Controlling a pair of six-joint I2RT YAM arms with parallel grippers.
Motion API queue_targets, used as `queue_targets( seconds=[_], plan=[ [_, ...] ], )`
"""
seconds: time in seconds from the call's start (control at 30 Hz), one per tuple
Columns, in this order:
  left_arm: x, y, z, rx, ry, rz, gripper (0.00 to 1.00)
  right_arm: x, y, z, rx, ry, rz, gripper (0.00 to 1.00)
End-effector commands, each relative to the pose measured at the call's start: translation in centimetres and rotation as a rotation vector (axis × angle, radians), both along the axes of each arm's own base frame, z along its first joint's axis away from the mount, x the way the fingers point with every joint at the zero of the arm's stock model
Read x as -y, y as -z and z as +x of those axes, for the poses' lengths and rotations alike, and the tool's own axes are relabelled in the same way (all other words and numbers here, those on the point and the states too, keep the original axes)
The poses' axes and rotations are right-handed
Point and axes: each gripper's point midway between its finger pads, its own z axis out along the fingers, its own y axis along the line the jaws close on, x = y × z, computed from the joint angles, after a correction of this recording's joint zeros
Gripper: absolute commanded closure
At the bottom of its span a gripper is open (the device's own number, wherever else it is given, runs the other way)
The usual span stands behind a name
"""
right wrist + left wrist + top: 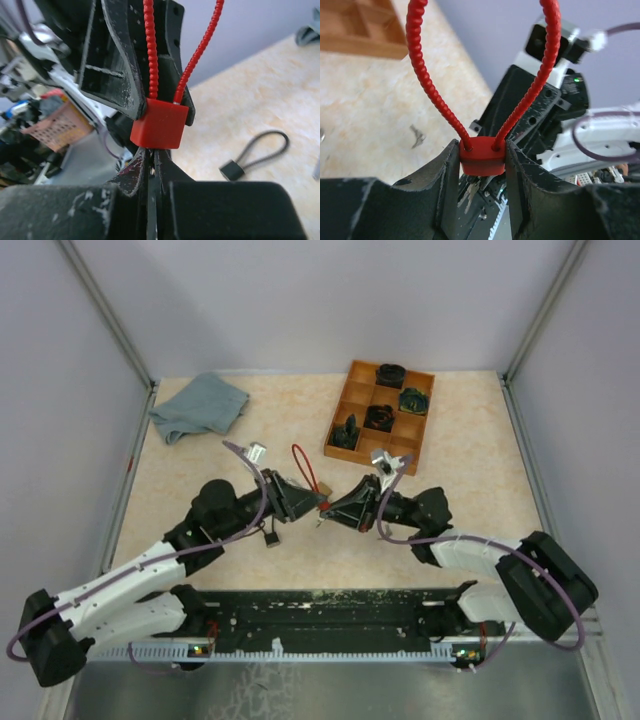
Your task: Unlock with the key
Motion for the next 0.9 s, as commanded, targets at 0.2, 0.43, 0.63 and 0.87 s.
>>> queue_targets(
  seconds=[0.2,0.43,0.63,0.87],
  plan=[
    [0.9,-4.7,-8.4,0.292,0.407,-0.272,1.0,0.9,-10.0,-0.3,0.132,-0.028,0.31,1.0],
    [0.4,-4.8,-8.5,0.322,0.39,-0.322,0.96,0.8,-10.6,-1.5,0.152,-0.111,0.33,1.0],
    [-0.3,-2.1,-5.4,0.178,0.198,-0.218,0.42,0.4,-9.1,0.1,0.215,-0.008,0.217,1.0],
    [-0.7,-0.6,-4.2,0.067,0.117,-0.152,0.25,0.3,-7.4,2.4,0.282,0.153,0.059,1.0]
  ],
)
